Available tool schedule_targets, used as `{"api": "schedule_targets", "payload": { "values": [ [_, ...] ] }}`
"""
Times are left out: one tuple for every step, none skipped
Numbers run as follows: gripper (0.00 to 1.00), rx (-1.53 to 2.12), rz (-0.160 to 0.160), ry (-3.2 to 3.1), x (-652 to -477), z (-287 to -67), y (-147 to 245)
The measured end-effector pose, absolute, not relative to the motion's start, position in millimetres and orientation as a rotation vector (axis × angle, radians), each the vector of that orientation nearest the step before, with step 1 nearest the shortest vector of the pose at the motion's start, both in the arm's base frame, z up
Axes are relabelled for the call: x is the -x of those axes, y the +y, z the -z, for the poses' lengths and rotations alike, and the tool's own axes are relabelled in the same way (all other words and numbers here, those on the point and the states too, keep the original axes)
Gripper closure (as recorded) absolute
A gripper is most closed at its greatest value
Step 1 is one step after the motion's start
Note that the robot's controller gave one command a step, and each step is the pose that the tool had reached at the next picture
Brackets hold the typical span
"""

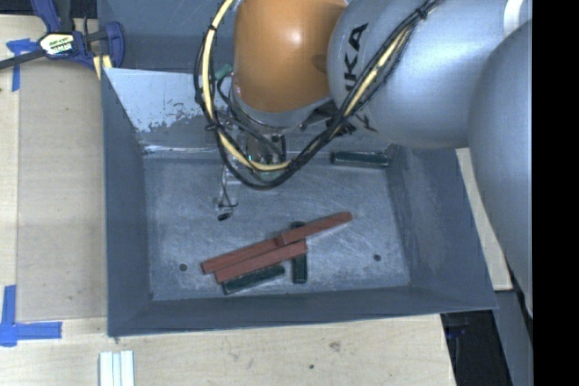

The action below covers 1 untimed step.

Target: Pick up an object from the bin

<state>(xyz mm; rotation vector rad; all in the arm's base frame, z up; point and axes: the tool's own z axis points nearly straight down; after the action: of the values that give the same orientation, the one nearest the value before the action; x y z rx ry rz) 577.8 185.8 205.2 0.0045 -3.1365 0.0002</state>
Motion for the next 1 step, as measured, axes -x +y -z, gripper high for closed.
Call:
{"api": "schedule_targets", "payload": {
  "values": [
    [0.00,0.033,-0.002,-3.134,-538.1,-95.1,188.1]
  ]
}}
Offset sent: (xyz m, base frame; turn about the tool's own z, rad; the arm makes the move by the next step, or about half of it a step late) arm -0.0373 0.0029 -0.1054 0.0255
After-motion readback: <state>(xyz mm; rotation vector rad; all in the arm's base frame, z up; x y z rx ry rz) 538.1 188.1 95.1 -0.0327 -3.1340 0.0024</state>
